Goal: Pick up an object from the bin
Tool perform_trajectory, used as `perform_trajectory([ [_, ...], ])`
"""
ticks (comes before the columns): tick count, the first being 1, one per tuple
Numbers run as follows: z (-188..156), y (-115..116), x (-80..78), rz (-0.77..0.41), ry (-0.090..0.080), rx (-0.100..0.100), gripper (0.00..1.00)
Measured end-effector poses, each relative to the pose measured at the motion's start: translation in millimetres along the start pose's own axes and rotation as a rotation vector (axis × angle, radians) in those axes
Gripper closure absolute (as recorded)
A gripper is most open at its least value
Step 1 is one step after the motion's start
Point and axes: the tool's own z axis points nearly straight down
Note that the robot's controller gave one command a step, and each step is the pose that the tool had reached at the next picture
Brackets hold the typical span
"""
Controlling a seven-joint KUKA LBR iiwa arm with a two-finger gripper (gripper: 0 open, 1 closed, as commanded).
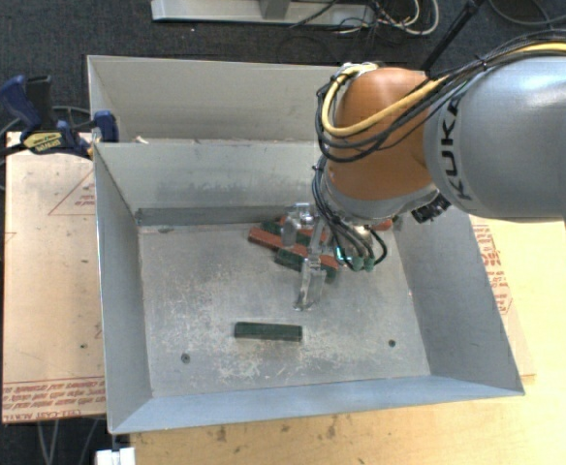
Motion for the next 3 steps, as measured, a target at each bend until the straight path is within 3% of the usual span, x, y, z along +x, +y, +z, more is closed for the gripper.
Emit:
perform_trajectory([
  [1, 116, -4, 67.4, -0.146, 0.003, 0.001, 0.00],
  [2, 111, -3, 63.9, -0.145, -0.007, 0.000, 1.00],
  [3, -29, -29, 64.4, 0.001, -0.015, 0.000, 1.00],
])
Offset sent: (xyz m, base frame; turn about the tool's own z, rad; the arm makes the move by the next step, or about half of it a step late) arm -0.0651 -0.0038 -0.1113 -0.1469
